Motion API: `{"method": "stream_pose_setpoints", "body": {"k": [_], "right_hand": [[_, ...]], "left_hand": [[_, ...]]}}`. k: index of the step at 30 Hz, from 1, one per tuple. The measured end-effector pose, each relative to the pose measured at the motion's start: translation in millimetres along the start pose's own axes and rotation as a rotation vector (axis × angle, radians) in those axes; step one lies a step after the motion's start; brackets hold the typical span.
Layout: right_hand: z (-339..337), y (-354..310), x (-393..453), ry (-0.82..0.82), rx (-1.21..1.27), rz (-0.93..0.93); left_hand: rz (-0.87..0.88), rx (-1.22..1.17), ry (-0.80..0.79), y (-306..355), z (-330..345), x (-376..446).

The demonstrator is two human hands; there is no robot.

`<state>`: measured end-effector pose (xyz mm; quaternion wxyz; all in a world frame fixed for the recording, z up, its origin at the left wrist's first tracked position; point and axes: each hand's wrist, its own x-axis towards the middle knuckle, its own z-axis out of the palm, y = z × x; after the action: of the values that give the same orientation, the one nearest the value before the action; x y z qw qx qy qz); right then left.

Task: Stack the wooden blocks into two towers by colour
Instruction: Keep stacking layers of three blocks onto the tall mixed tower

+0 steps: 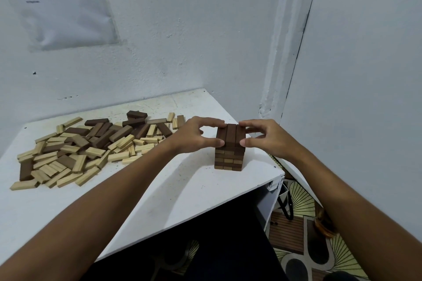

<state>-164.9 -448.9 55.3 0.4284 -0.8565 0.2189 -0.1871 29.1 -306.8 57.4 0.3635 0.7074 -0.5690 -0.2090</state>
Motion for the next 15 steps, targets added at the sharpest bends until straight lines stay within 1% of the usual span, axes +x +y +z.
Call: {"method": "stream_pose_setpoints", "body": {"k": [11, 13, 15], "right_hand": [[0.1, -1.9, -0.6, -0.008, -0.009, 0.009], [0.4, -6.0, -1.7, 0.01, -0.023, -0.001], [1.4, -12.8, -2.1, 0.069, -0.047, -0.045]], "left_hand": [[0.011, -0.013, -0.003, 0.8, -1.1, -0.6], [0.011, -0.009, 0.009, 1.1, -1.9, -2.3], [-0.005, -0.017, 0.025, 1.7, -4.3, -6.3]]}}
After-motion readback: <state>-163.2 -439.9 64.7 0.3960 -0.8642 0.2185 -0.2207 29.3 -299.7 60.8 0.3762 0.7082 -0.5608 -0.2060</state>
